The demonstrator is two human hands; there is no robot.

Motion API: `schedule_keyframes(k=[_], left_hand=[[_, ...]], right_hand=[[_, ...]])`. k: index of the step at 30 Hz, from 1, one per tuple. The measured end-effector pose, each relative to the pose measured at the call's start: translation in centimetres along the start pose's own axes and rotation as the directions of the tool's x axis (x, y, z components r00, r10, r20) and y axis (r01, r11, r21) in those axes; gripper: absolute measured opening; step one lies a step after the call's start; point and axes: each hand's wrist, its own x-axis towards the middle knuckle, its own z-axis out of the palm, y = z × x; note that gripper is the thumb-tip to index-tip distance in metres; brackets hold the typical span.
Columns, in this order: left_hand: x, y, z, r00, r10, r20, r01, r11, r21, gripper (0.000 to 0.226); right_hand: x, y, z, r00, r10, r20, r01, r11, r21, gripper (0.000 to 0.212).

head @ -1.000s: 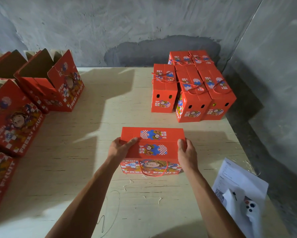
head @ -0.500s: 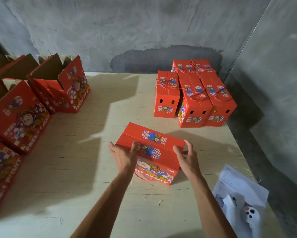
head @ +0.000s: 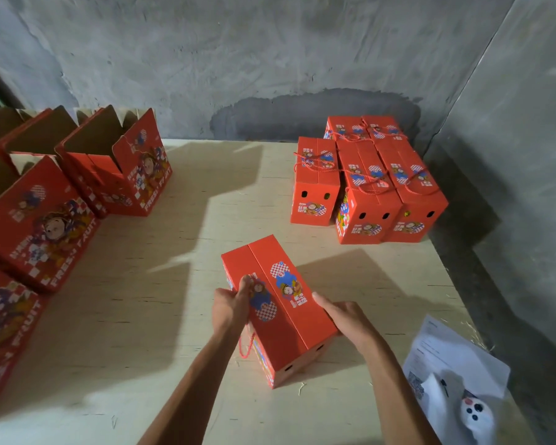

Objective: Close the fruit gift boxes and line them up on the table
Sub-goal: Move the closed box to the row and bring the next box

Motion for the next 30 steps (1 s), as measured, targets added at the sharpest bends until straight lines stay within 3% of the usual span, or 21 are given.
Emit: schedule_keyframes(k=[2, 4, 8, 11, 16, 21, 23, 26, 28, 30], left_hand=[[0.0, 0.1, -0.3, 0.999, -0.021, 0.024, 0.021, 1.0, -0.006, 0.061], [-0.3, 0.5, -0.6, 0.999, -0.026, 0.042, 0.027, 0.999, -0.03, 0.056], [-0.9, 1.6, -1.7, 0.996, 0.049, 0.073, -0.048, 0.999, -0.007, 0.042], [-2.1, 3.5, -2.0, 0.981, 0.146, 0.124, -0.148, 0.989, 0.006, 0.042], [-4.3, 8.3, -2.5, 0.902, 0.383, 0.199, -0.392, 0.92, 0.01, 0.046], [-5.9, 11.1, -2.7, 0.757, 0.581, 0.299, -0.629, 0.772, 0.094, 0.045], [-5.9, 11.1, -3.6, 0.739, 0.603, 0.3, -0.659, 0.74, 0.135, 0.047], [-5.8, 11.5, -5.1, 0.749, 0.607, 0.266, -0.656, 0.735, 0.172, 0.055], [-6.1, 11.8, -5.6, 0.76, 0.601, 0.249, -0.648, 0.731, 0.212, 0.067], [-6.4, 11.5, -5.7, 0.765, 0.608, 0.213, -0.644, 0.735, 0.212, 0.065]], right_hand=[[0.2, 0.1, 0.6, 0.995, -0.057, 0.078, 0.04, 0.979, 0.2, 0.047], [0.4, -0.4, 1.0, 0.991, -0.119, 0.066, 0.09, 0.938, 0.336, 0.025], [1.4, -1.8, 1.7, 0.992, -0.114, -0.052, 0.125, 0.925, 0.359, 0.009], [1.8, -3.5, 2.2, 0.98, -0.163, -0.119, 0.189, 0.946, 0.263, 0.017], [-0.7, -6.5, 4.5, 0.904, -0.424, -0.054, 0.427, 0.903, 0.053, 0.028], [-3.8, -10.8, 7.9, 0.845, -0.533, 0.051, 0.517, 0.837, 0.182, 0.035], [-4.2, -12.0, 8.2, 0.837, -0.548, -0.015, 0.538, 0.817, 0.208, 0.037], [-3.8, -13.6, 7.6, 0.882, -0.461, -0.097, 0.469, 0.84, 0.273, 0.033], [-3.1, -14.6, 7.1, 0.903, -0.424, -0.068, 0.429, 0.888, 0.163, 0.029], [-3.0, -15.5, 6.7, 0.923, -0.383, -0.025, 0.384, 0.92, 0.08, 0.034]])
